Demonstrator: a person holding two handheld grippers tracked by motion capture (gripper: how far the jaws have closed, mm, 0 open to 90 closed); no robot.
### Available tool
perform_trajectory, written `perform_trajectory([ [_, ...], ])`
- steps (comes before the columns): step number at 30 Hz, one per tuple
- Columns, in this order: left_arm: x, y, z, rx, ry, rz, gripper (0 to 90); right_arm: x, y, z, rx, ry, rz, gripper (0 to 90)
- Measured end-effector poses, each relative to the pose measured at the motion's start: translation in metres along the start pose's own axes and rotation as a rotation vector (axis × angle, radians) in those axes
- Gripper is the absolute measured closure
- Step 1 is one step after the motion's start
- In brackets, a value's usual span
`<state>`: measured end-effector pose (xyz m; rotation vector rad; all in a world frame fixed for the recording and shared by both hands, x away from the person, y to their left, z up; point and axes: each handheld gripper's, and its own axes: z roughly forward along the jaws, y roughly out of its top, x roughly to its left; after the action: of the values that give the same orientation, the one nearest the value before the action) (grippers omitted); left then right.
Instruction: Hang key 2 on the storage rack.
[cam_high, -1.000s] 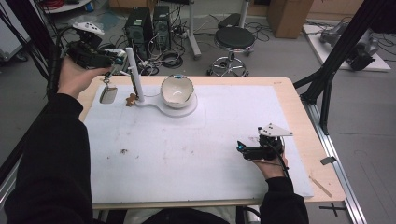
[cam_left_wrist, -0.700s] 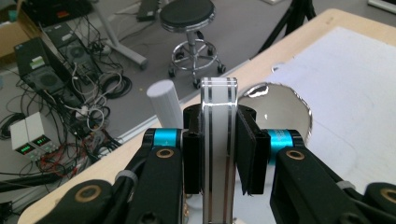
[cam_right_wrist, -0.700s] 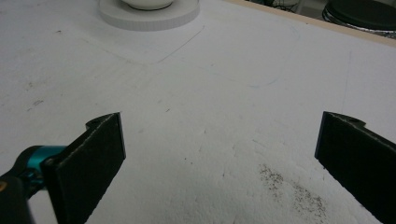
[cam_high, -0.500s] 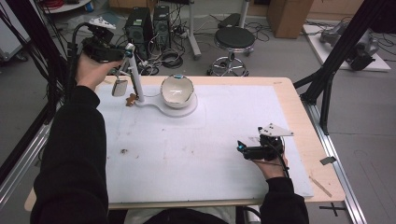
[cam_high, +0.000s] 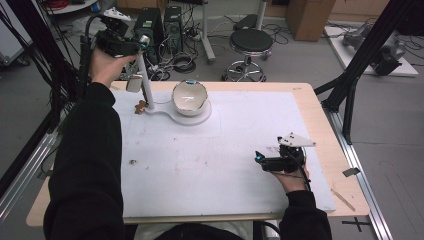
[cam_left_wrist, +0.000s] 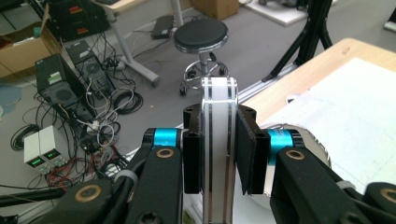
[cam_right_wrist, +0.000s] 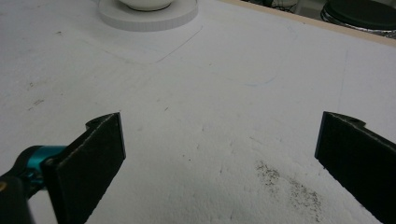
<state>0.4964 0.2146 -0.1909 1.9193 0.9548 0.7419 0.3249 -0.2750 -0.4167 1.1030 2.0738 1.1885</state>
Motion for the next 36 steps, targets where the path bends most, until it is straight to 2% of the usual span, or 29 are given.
perform_trajectory([
  [4,-0.003,-0.001,0.006,0.015,0.013,0.021,74.1,0.000,-0.001,-0.001,0.002,-0.004,-0.003,0.8],
  [10,-0.002,-0.002,0.011,0.001,0.010,0.007,74.1,0.000,-0.002,-0.003,0.003,-0.009,0.002,0.8],
  [15,-0.005,-0.001,0.016,0.000,0.021,0.017,74.1,-0.002,-0.004,-0.005,0.004,-0.014,0.009,0.8],
  [23,-0.007,-0.001,0.020,-0.018,0.031,0.010,74.1,-0.002,-0.005,-0.005,0.005,-0.015,0.005,0.8],
  [26,-0.007,-0.002,0.022,-0.011,0.037,0.012,74.1,-0.003,-0.005,-0.005,0.006,-0.017,0.006,0.9],
  [35,-0.001,-0.009,0.023,-0.072,0.050,-0.019,74.1,-0.003,-0.006,-0.006,0.010,-0.020,0.011,0.8],
  [36,0.002,-0.011,0.024,-0.082,0.039,-0.043,74.1,-0.003,-0.006,-0.006,0.008,-0.018,0.006,0.8],
])
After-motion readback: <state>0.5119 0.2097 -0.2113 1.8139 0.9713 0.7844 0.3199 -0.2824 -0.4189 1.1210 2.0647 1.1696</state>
